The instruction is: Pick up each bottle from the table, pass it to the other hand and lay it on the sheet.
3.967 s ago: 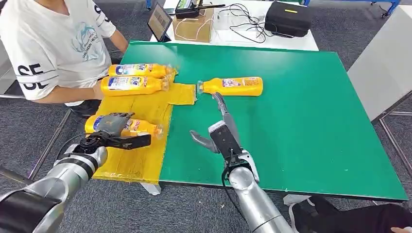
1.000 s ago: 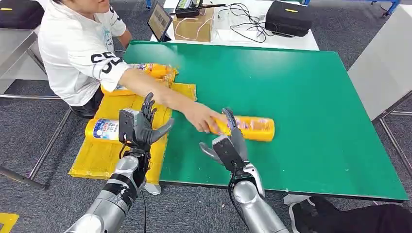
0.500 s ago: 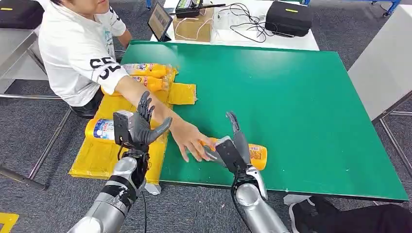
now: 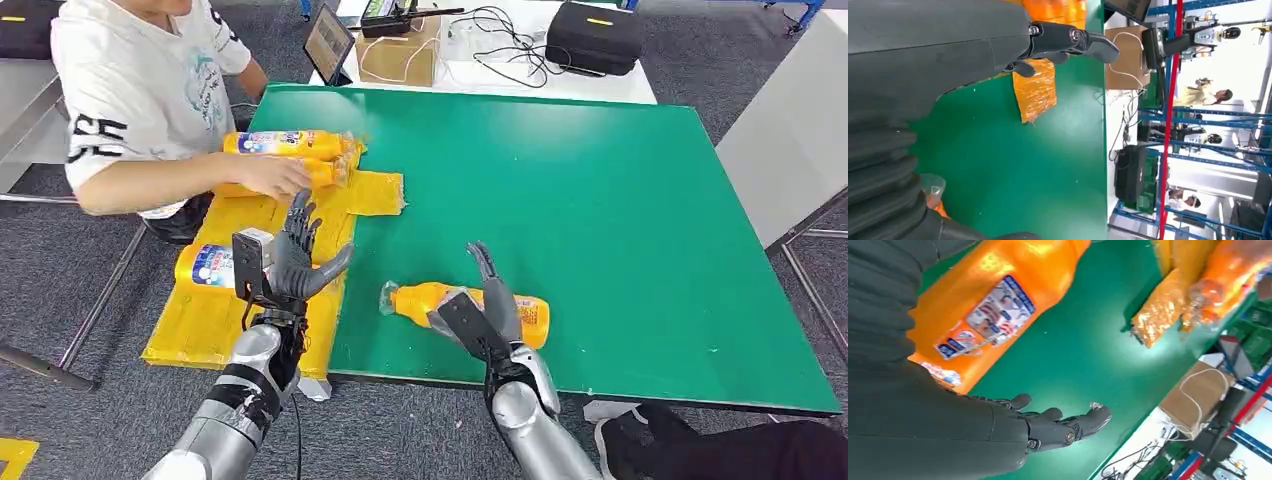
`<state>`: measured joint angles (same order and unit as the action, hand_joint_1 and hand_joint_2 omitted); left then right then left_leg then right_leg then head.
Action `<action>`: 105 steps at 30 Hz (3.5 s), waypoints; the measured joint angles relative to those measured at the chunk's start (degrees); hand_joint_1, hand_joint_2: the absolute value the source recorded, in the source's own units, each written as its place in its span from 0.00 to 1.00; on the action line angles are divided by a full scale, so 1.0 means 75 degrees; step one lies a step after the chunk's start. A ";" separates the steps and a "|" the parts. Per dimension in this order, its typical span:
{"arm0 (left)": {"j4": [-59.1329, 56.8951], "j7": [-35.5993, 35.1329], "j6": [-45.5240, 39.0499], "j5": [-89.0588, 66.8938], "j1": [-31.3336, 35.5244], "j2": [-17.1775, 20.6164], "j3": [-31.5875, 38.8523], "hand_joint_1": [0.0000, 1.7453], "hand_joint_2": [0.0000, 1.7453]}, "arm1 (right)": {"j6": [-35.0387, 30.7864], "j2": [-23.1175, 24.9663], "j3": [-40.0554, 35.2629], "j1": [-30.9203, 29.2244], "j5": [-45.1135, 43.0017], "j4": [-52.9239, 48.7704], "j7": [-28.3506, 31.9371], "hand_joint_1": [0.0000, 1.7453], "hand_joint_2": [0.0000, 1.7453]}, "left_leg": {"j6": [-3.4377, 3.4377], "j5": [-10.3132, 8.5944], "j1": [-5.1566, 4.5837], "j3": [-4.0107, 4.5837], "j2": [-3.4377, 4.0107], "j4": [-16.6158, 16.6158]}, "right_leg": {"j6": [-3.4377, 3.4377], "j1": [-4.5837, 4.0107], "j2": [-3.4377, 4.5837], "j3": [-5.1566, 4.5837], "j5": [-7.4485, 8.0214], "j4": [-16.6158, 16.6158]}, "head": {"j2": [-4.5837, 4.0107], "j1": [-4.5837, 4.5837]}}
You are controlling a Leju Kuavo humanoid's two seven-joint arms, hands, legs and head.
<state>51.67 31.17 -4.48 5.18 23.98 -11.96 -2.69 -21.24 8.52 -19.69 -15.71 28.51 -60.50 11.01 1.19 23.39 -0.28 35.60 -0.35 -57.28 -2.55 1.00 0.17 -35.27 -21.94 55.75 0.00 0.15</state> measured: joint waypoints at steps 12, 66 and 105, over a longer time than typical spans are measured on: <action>0.0018 -0.0076 0.0300 0.0204 -0.0072 0.0000 0.0038 0.00 1.00 | 0.0233 -0.0420 0.0003 -0.0108 0.1215 0.0367 -0.0868 0.00 1.00 | 0.0000 0.0000 0.0000 0.0002 -0.0002 0.0000 | 0.0000 0.0000 0.0000 0.0000 0.0000 0.0000 | 0.0000 0.0000; -0.0658 -0.0699 0.0367 -0.0577 0.0450 0.0009 -0.0090 0.00 1.00 | -0.0248 -0.0125 0.0038 -0.0919 0.0113 0.0670 0.0181 1.00 1.00 | 0.0004 -0.0009 0.0005 -0.0009 0.0002 0.0000 | -0.0005 -0.0004 -0.0010 0.0009 0.0004 0.0001 | 0.0000 0.0000; -0.1005 -0.1448 0.2617 0.1239 0.0558 0.0093 -0.1061 1.00 1.00 | 0.0522 0.1125 -0.1577 -0.1983 -0.0073 0.2553 0.0222 0.00 1.00 | 0.0005 -0.0011 0.0003 0.0011 -0.0013 0.0000 | -0.0005 -0.0001 -0.0013 -0.0005 0.0004 0.0003 | 0.0000 0.0000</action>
<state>44.13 20.30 15.15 14.47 28.16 -11.26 -10.64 -17.33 16.96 -31.52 -30.58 27.95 -41.35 12.68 1.23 23.31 -0.26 35.68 -0.45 -57.28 -2.58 1.00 0.07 -35.31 -21.91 55.77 0.00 0.15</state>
